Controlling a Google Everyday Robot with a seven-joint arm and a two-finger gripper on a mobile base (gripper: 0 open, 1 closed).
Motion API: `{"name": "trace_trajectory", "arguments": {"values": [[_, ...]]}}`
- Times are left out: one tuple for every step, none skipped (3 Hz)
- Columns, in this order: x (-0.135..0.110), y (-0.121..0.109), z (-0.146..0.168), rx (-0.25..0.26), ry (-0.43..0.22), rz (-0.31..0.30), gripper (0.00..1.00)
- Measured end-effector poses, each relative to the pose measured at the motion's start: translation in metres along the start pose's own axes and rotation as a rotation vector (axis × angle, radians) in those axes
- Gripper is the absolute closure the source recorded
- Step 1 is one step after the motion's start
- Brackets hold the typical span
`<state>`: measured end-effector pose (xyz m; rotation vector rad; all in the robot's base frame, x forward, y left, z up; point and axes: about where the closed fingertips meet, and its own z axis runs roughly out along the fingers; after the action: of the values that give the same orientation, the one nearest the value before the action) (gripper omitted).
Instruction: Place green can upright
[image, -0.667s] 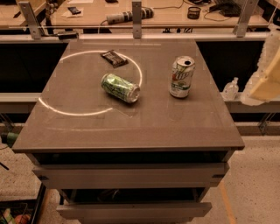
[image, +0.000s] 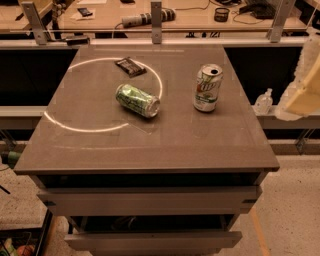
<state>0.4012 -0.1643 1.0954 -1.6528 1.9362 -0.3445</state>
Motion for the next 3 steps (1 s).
{"name": "trace_trajectory", "arguments": {"values": [[0.0000,0.0000,0.0000,0.000,0.000,0.000,0.00],[0.0000,0.0000,0.0000,0.000,0.000,0.000,0.00],[0.0000,0.0000,0.0000,0.000,0.000,0.000,0.00]]}}
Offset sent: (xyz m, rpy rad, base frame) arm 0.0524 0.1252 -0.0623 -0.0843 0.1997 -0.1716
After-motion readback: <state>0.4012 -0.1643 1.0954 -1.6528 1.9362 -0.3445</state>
